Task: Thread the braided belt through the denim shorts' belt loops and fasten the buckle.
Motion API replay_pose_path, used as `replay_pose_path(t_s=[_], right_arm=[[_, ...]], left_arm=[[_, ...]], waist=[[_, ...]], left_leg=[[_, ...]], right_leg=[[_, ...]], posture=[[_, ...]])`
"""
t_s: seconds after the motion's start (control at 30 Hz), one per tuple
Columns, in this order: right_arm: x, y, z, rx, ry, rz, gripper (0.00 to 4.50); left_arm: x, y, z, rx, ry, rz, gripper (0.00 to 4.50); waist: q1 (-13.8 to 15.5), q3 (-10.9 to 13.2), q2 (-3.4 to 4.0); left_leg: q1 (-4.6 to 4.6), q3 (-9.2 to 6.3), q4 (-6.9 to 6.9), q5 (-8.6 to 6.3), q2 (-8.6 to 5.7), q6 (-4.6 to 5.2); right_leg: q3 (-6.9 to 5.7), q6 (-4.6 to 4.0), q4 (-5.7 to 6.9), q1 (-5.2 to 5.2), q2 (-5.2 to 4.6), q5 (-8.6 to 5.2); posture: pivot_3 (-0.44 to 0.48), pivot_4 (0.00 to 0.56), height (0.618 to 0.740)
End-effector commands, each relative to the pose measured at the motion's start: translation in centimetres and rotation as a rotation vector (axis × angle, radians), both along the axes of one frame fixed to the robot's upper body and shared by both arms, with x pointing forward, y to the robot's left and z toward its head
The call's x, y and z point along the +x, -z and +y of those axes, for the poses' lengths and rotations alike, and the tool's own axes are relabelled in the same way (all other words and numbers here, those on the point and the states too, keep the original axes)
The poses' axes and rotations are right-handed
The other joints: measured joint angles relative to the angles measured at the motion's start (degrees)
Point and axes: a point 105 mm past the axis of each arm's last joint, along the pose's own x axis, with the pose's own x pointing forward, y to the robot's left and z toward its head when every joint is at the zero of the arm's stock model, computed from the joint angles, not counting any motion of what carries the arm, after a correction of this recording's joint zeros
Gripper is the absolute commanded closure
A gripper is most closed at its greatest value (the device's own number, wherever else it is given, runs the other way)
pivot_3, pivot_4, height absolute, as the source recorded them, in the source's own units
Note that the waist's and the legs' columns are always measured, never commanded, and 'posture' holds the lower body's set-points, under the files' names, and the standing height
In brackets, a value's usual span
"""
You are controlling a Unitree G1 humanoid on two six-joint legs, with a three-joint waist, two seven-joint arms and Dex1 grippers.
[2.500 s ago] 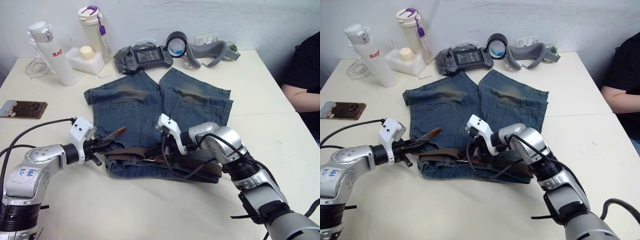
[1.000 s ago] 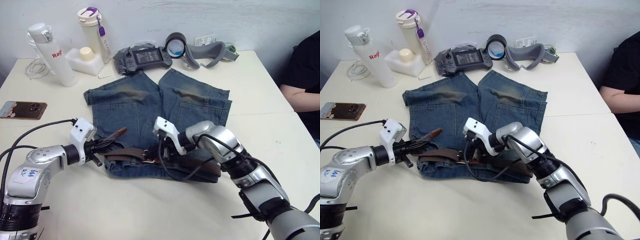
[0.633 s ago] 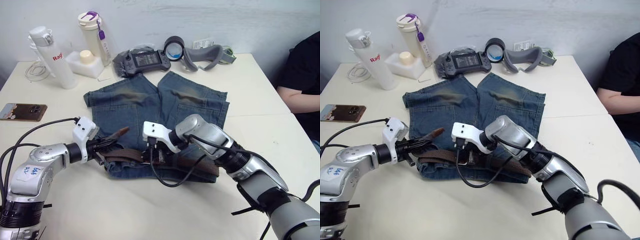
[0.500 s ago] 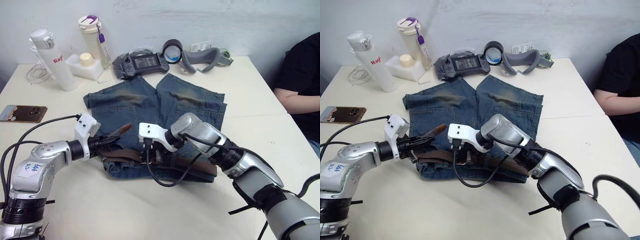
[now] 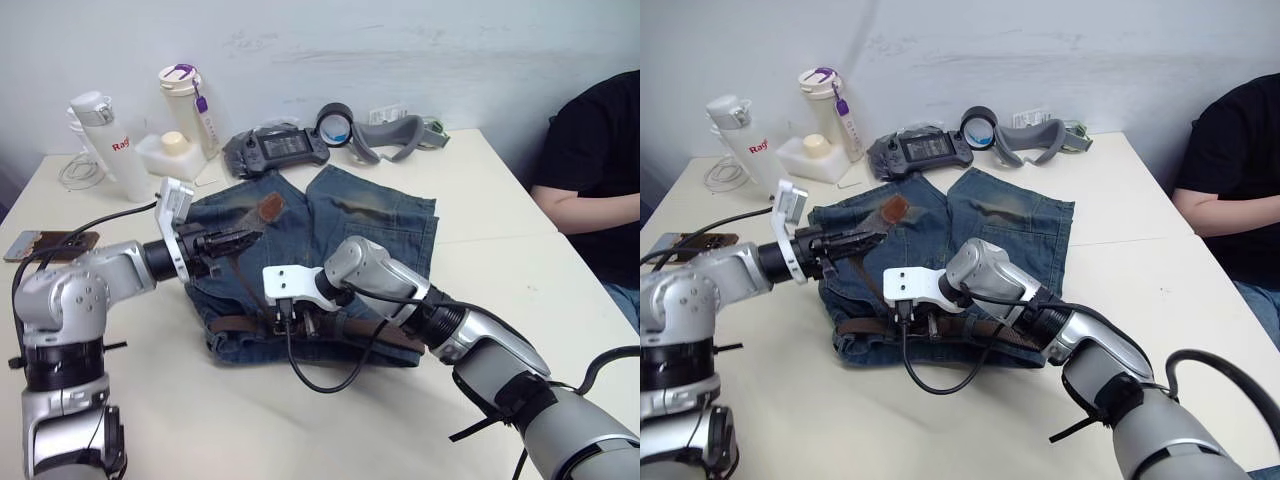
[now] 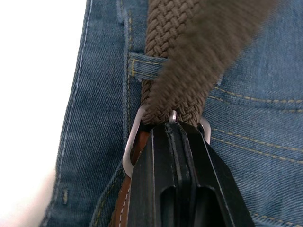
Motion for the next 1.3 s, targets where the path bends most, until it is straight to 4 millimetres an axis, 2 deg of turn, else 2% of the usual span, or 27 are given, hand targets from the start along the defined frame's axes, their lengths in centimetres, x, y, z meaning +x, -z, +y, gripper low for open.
replay_pose_path(t_s=[0.03,0.07,0.2,0.3,0.43,0.5,0.57,0.67,0.87,1.0,1.1,1.2,1.27,1.3], right_arm=[[-1.7,10.8,-6.0,-0.404,0.056,0.085,4.46],[-1.8,11.1,-6.1,-0.416,0.041,0.075,4.46],[-2.6,11.9,-6.0,-0.438,-0.027,0.075,4.46],[-3.1,12.8,-6.0,-0.446,-0.044,0.096,4.46],[-3.6,13.8,-5.7,-0.453,-0.068,0.100,4.46],[-3.9,14.3,-5.5,-0.456,-0.081,0.106,4.46],[-4.1,14.6,-5.3,-0.455,-0.086,0.113,4.46],[-4.4,15.0,-5.2,-0.447,-0.075,0.137,4.46],[-4.4,15.3,-5.4,-0.451,-0.083,0.141,4.46],[-4.3,15.5,-5.8,-0.460,-0.102,0.146,4.46],[-4.3,15.5,-5.8,-0.460,-0.108,0.148,4.46],[-4.1,15.6,-5.9,-0.453,-0.108,0.149,4.46],[-4.0,15.6,-5.8,-0.441,-0.109,0.145,4.46],[-3.8,15.5,-5.8,-0.415,-0.075,0.161,4.46]], left_arm=[[1.8,-4.0,-1.1,-0.096,0.083,-0.033,4.50],[2.3,-4.3,-1.8,-0.091,0.103,-0.026,4.50],[4.7,-5.5,-7.0,-0.038,0.225,-0.042,4.50],[5.2,-7.2,-11.7,-0.025,0.358,-0.092,4.50],[5.2,-9.0,-16.0,0.000,0.472,-0.172,4.50],[5.2,-10.0,-18.0,0.003,0.506,-0.227,4.50],[5.2,-10.8,-19.0,-0.004,0.518,-0.259,4.50],[5.8,-13.4,-21.1,-0.033,0.432,-0.370,4.50],[7.0,-15.9,-22.6,-0.009,0.238,-0.488,4.50],[7.1,-19.0,-22.8,-0.069,0.117,-0.553,4.50],[7.2,-20.3,-22.7,-0.052,0.053,-0.653,4.50],[7.3,-20.1,-22.7,-0.016,0.042,-0.709,4.50],[7.4,-18.7,-23.0,0.006,0.089,-0.666,4.50],[7.3,-17.3,-23.2,0.055,0.142,-0.648,4.50]], waist=[[0.02,-0.07,-0.08],[0.04,-0.14,-0.14],[0.08,-0.59,-0.34],[0.13,-0.68,-0.19],[-0.04,-0.93,0.17],[0.04,-1.02,0.39],[0.04,-1.11,0.67],[0.13,-1.13,0.79],[0.89,-1.11,0.79],[1.55,-1.11,0.80],[1.63,-1.11,0.80],[1.75,-1.11,0.80],[1.80,-1.11,0.80],[1.78,-1.11,0.80]], left_leg=[[0.02,0.00,0.00,0.06,-0.03,-0.14],[0.02,-0.02,0.00,0.09,-0.02,-0.18],[0.07,-0.02,0.01,0.11,-0.02,-0.22],[0.07,0.05,0.01,0.11,-0.02,-0.24],[0.15,0.08,-0.08,0.03,-0.07,-0.32],[0.66,0.08,-0.21,-0.03,-0.08,-0.38],[1.06,0.15,-0.35,-0.13,-0.08,-0.38],[1.21,0.07,-0.54,-0.25,-0.06,-0.21],[1.73,-0.05,-0.55,-0.35,-0.08,-0.05],[1.75,-0.07,-0.55,-0.36,-0.10,-0.04],[1.75,-0.07,-0.55,-0.36,-0.11,-0.04],[1.75,-0.06,-0.55,-0.37,-0.12,-0.05],[1.73,-0.07,-0.55,-0.37,-0.13,-0.05],[1.74,-0.07,-0.55,-0.37,-0.13,-0.05]], right_leg=[[0.01,0.00,0.00,0.00,0.02,0.00],[0.01,0.00,0.00,-0.02,0.04,0.00],[0.02,0.00,-0.01,0.03,0.08,0.00],[0.04,-0.02,-0.06,0.01,0.09,-0.01],[0.03,-0.04,-0.14,0.00,0.13,-0.02],[0.05,-0.04,-0.20,0.13,0.16,-0.02],[0.06,-0.02,-0.30,0.36,0.16,-0.04],[0.06,0.02,-0.40,0.63,0.16,-0.06],[0.03,0.07,-0.52,0.81,0.09,-0.06],[0.02,0.13,-0.55,0.80,0.06,-0.04],[0.02,0.16,-0.56,0.80,0.04,-0.03],[0.00,0.19,-0.56,0.82,0.03,-0.02],[-0.05,0.20,-0.59,0.82,0.00,0.00],[-0.05,0.21,-0.59,0.83,-0.01,0.00]], posture=[[0.000,0.150,0.740],[0.000,0.150,0.740],[0.000,0.150,0.740],[0.000,0.150,0.740],[0.000,0.150,0.740],[0.000,0.150,0.740],[0.000,0.150,0.740],[0.000,0.150,0.740],[0.000,0.150,0.740],[0.000,0.150,0.740],[0.000,0.150,0.740],[0.000,0.150,0.740],[0.000,0.150,0.740],[0.000,0.150,0.740]])
